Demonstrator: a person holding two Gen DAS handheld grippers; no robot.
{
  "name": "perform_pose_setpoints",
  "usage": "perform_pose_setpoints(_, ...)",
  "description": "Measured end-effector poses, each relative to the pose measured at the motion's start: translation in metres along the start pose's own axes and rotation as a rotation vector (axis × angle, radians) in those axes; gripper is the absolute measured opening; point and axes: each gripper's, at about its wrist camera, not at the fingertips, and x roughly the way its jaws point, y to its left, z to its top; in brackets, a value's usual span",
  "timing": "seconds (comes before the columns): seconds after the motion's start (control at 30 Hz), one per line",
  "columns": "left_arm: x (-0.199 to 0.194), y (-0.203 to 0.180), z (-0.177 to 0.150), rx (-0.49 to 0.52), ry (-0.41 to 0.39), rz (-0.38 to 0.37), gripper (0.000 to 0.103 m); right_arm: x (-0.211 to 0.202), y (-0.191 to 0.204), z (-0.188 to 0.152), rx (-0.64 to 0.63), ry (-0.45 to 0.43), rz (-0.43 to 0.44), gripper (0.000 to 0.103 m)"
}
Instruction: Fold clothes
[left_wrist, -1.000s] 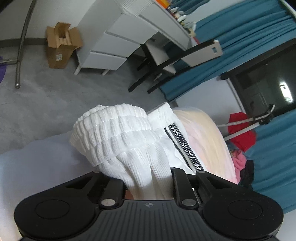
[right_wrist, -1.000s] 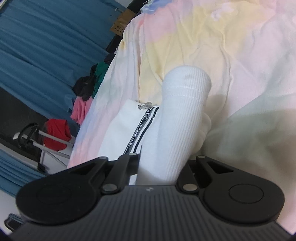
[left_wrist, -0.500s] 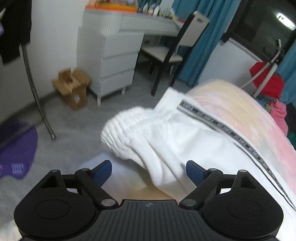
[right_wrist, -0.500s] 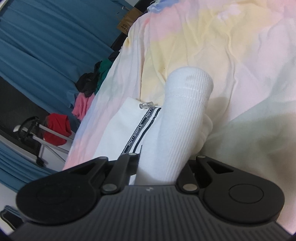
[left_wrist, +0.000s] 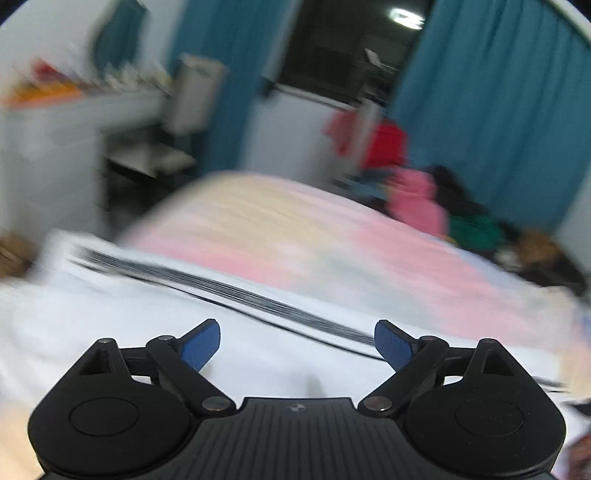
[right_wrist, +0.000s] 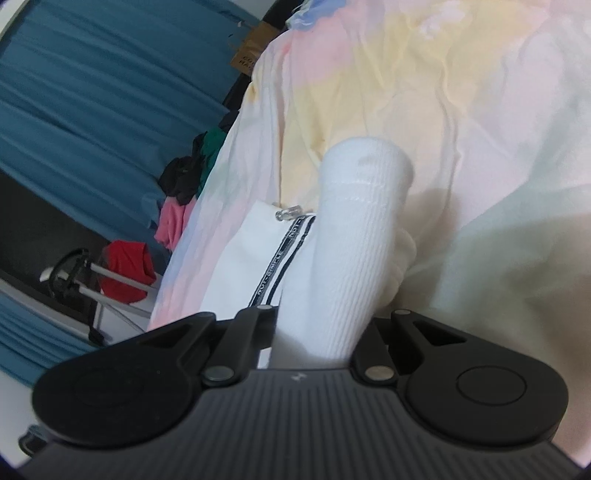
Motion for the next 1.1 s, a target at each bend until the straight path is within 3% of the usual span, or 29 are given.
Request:
perform_pose_setpoints(0.07,0.025,-0.014,-0.009,0.024,0.015,-0.031,0.092,-0.001,-0.002,0.000,0.011,-0.001,0.001,0.013)
perform_pose_setpoints(0.23,0.063,-0.025,-0.043,0.175,0.068,0.065,0.092,-0.005,-0.011,0.000,0.056,0.007,0.015,0.014)
perform_pose_setpoints(0.33,0.072,-0.018,-0.055,0.152,0.111,0.093,0.092,-0.005,-0.013,-0.001,0.059,0.014,0.009,0.014)
perform_pose_setpoints(0.53,0.076,-0.031,-0.073,0.300,0.092,0.130,0.096,-0.002,-0.014,-0.006,0.054,0.007,-0.016,0.017)
perform_pose_setpoints(0.63,0.076,-0.030,-0.078,0.304,0.075,0.121,0.098,-0.001,-0.026,-0.008,0.140,0.010,0.003,0.017)
perform_pose_setpoints(0.8,0.080,-0.030,-0.079,0.286,0.072,0.121,0.100,0.002,-0.023,-0.010,0.048,0.013,0.008,0.020)
perform_pose_setpoints(0.97,0.075,-0.032,-0.077,0.273,0.076,0.125,0.100,0.001,-0.023,-0.007,0.042,0.038,0.030,0.023)
perform_pose_setpoints(1.07,0.074,-0.031,-0.074,0.249,0.078,0.118,0.100,0.003,-0.019,-0.006,0.040,0.053,0.043,0.035)
perform_pose_setpoints(1.1,0.074,-0.031,-0.074,0.247,0.077,0.116,0.100,0.003,-0.016,-0.006,0.035,0.054,0.055,0.044)
